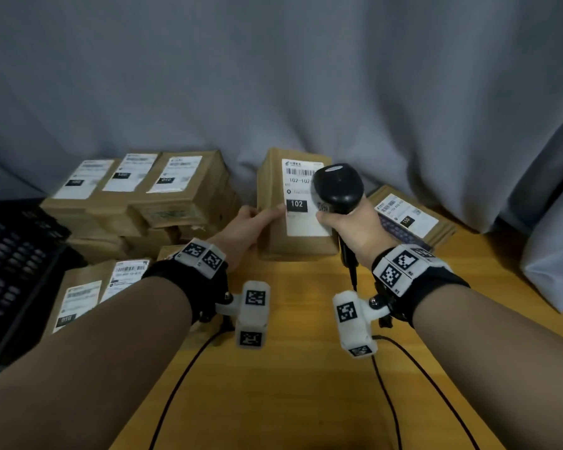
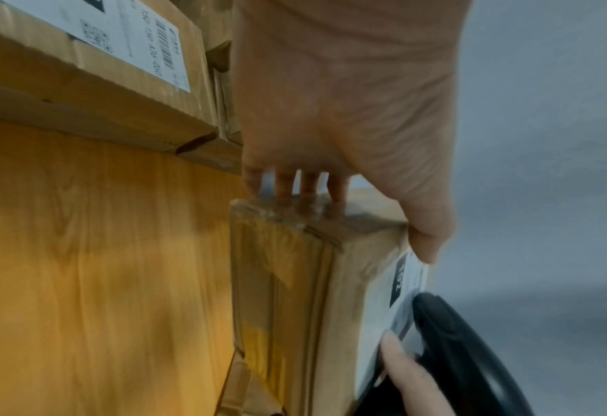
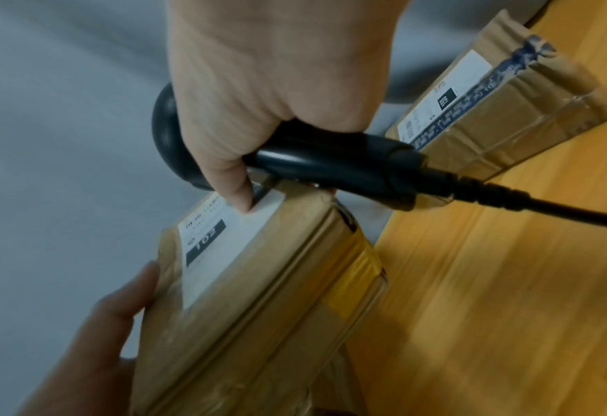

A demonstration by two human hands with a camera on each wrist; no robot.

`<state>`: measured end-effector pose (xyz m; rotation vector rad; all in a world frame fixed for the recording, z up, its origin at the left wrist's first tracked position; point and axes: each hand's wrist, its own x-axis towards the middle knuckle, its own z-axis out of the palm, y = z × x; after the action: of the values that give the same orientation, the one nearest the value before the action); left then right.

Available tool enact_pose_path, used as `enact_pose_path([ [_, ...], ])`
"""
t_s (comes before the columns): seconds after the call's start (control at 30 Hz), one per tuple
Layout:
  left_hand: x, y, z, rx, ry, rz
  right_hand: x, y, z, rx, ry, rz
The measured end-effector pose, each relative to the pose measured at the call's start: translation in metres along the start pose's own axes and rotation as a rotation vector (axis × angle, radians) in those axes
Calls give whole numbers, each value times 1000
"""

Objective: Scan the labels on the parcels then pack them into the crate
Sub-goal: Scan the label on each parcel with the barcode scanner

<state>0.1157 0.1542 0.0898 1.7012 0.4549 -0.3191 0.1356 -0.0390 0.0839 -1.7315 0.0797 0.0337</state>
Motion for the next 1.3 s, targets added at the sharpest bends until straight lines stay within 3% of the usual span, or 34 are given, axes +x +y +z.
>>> enact_pose_path([
  [0.1, 2, -4, -6, 90, 67, 11, -9, 0, 3, -48, -48, -9],
  [0.23, 7, -10, -16, 94, 32, -35, -15, -18, -4, -141, 0, -38],
  [0.4, 16, -8, -21, 214, 4, 32, -22, -61, -15, -42, -90, 99],
  [0.53, 22, -3, -23, 261, 37, 68, -29, -81, -11, -137, -158, 134],
  [0.67, 25, -3, -23, 242, 23, 88, -33, -89, -8, -227, -115, 173],
  [1.07, 37, -17, -25, 217, 39, 86, -40, -95, -21, -182, -47, 222],
  [1.3, 14, -15, -18, 114, -34, 110, -41, -73, -10, 65, 35, 104],
])
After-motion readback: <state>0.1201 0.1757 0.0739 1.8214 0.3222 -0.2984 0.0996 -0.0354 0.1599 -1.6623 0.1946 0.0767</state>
